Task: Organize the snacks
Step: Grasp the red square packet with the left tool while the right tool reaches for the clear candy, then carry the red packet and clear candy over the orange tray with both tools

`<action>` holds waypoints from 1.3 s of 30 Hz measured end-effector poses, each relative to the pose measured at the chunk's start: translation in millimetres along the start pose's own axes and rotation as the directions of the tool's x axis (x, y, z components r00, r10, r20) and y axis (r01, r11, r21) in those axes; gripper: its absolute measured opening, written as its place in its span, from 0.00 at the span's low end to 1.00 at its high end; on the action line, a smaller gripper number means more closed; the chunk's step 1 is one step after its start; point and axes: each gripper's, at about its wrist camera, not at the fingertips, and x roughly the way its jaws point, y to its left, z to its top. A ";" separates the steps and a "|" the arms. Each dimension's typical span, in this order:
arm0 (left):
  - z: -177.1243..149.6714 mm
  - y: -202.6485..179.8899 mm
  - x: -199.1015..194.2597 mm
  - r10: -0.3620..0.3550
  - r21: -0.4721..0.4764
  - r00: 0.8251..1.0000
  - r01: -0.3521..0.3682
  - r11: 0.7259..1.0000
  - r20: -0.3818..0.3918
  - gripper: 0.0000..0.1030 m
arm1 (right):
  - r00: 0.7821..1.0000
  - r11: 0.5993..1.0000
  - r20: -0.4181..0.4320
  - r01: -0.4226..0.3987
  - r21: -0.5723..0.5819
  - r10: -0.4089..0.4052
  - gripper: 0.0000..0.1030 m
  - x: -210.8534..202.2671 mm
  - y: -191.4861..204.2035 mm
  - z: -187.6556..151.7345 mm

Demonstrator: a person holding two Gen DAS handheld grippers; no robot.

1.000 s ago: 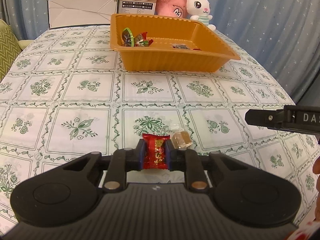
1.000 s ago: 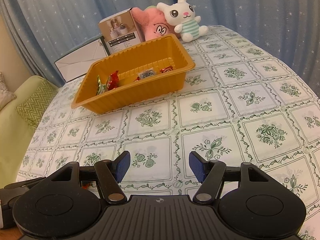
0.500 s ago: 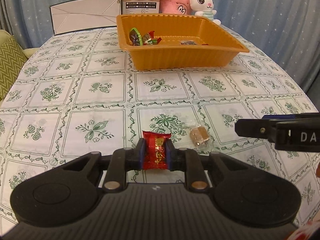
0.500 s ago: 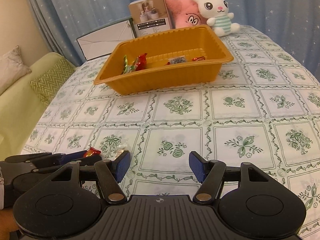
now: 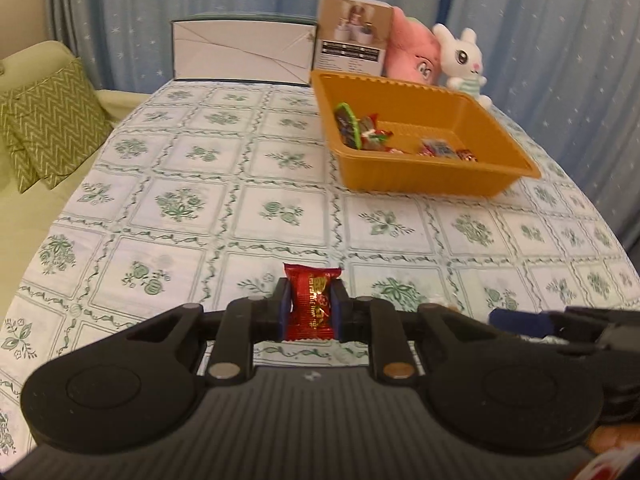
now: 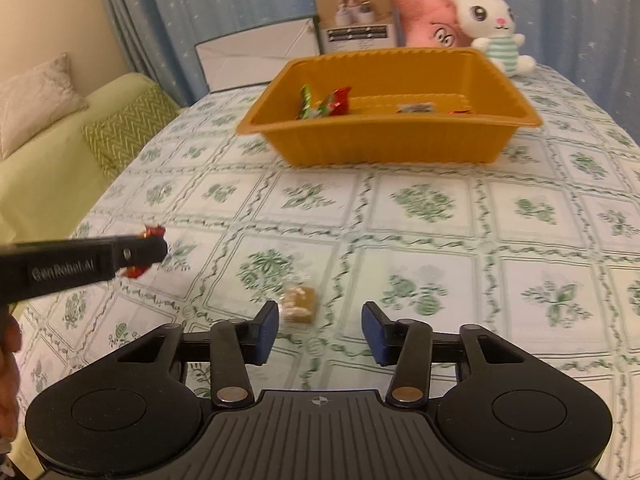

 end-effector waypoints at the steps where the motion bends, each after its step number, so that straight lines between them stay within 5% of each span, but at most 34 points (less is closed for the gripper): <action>1: -0.2 1.7 0.4 0.001 -0.006 1.000 -0.001 1.000 -0.001 0.18 | 1.000 1.000 0.001 -0.001 -0.008 0.001 0.44 2.8 3.3 -0.5; 8: -2.0 6.0 2.2 -0.005 -0.019 1.000 0.005 1.000 -0.006 0.18 | 0.999 0.996 0.028 0.036 -0.076 -0.034 0.38 16.9 23.4 -1.5; 12: -2.7 5.4 2.7 -0.012 -0.019 1.000 0.012 1.000 -0.010 0.18 | 0.995 0.986 0.042 0.091 -0.142 -0.086 0.22 20.6 31.7 -3.5; 25: 0.7 -22.1 0.1 -0.067 0.038 0.998 0.067 0.997 -0.012 0.18 | 0.991 0.994 0.089 0.100 -0.042 -0.096 0.20 -12.5 9.9 10.0; 39: 31.7 -72.4 -16.0 -0.162 0.172 0.987 0.156 0.973 0.018 0.18 | 0.972 0.988 0.184 0.153 -0.018 -0.147 0.20 -68.0 -36.7 63.1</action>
